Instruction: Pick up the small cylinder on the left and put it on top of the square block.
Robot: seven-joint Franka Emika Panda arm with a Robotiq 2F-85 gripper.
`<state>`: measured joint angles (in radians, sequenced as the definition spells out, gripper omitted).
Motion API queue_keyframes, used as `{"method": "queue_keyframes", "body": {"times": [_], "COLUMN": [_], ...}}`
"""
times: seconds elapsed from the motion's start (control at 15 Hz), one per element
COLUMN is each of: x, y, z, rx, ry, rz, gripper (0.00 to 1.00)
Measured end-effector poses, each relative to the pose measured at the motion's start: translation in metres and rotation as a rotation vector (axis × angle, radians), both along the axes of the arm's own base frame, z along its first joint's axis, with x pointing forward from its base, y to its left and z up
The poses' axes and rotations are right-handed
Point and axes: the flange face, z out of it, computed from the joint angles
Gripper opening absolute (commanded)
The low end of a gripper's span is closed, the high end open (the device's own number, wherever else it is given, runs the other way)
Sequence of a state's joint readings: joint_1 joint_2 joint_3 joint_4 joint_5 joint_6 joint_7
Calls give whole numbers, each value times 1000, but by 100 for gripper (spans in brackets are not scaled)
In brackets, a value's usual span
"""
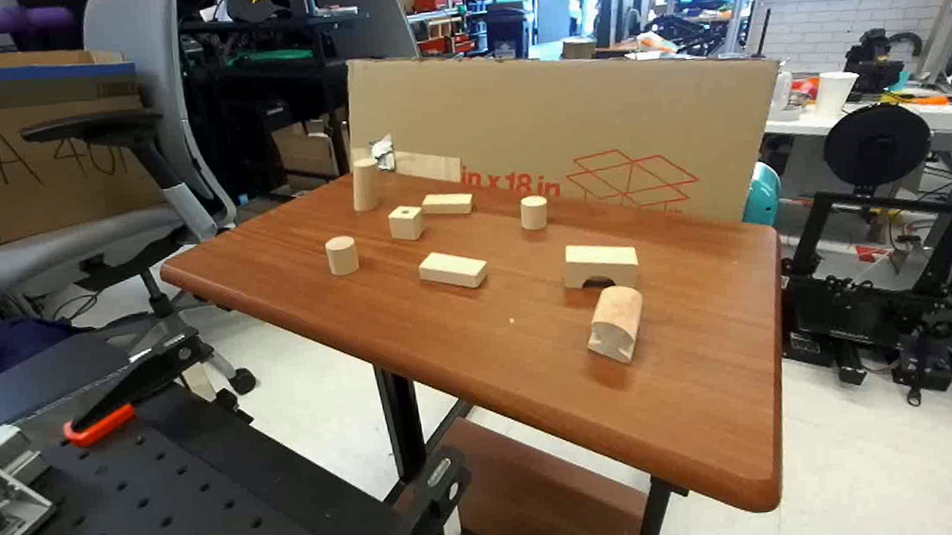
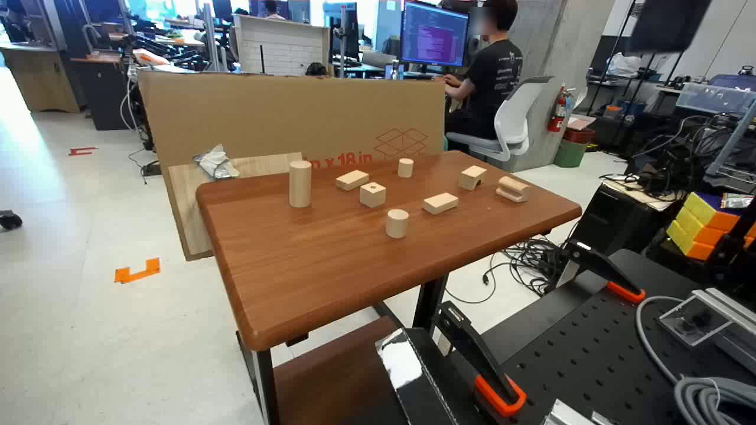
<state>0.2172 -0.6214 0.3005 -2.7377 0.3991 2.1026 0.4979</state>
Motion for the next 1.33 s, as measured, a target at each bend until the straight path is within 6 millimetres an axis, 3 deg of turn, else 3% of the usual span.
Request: {"method": "queue_keyframes", "body": {"times": [1.07,1.33], "x": [1,16], "y": [-1,-3], "z": [-1,-7], "rx": [-3,-8], "ry": [0,-66], "rz": [2,23], "gripper": [100,100]}}
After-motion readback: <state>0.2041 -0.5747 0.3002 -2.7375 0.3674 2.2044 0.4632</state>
